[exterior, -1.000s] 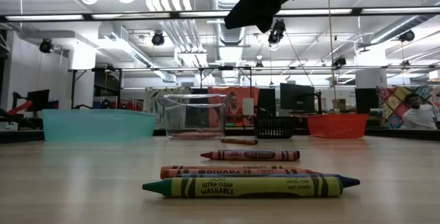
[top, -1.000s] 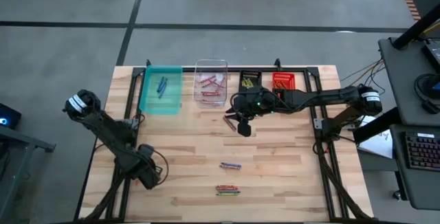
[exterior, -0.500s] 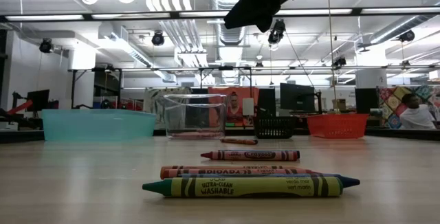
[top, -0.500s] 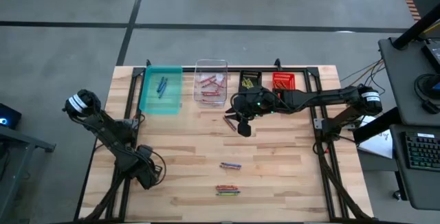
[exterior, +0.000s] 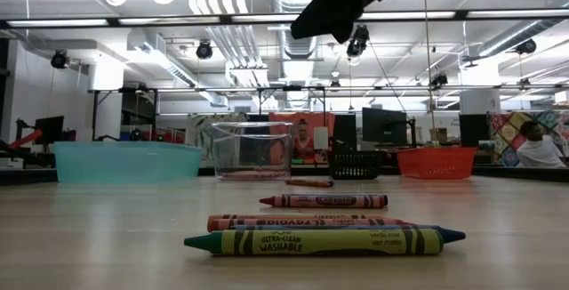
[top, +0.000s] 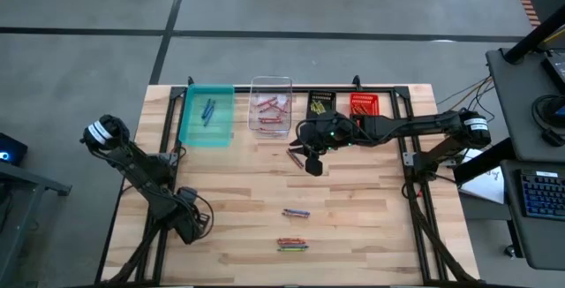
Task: Sort crayons
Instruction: Put the orange crayon into the orange bin
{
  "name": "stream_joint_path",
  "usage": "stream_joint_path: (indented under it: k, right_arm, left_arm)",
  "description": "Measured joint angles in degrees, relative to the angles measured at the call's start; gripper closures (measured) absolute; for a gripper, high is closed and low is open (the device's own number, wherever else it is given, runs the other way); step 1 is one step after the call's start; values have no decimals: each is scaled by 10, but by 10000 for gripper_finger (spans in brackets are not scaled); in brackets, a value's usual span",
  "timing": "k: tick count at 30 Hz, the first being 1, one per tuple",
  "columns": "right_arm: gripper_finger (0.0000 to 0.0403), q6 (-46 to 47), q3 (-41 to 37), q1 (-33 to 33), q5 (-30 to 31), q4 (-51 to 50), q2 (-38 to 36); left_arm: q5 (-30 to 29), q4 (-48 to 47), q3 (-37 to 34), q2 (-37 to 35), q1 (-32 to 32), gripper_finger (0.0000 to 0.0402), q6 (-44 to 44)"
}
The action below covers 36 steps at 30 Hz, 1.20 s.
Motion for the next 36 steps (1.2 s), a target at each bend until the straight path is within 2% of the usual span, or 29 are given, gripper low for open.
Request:
stream_joint_path:
  k: [3,8,13,18,20,23,25,27,31,36]
  right_arm:
    - [326,0,-2,0,0,0,0]
    - [326,-8,-3,0,0,-7,0]
    - [326,-8,-3,3,-5,-61,-8]
    - [326,-9,-11,12,-5,-74,-8]
    - [326,-11,-23,17,-6,-54,-8]
    - [326,-14,-55,27,-7,12,-8]
    - [326,-21,-78,32,-18,75,-7]
    - [326,-26,-99,37,-38,145,-3]
    - [326,-31,-135,44,-66,247,6]
    - [326,-9,-155,51,-102,343,14]
  left_arm:
    - [-4,0,1,0,0,390,0]
    - [-20,-9,11,-1,0,395,15]
    - [-136,-11,48,-29,3,399,57]
    - [-320,-10,83,-86,26,400,153]
    - [-402,0,97,-109,38,401,223]
    - [-510,54,114,-142,63,401,372]
    - [-545,118,116,-161,84,401,489]
    - [-544,203,114,-178,110,401,629]
    - [-488,364,108,-188,167,401,891]
    - [-410,490,105,-170,233,401,1113]
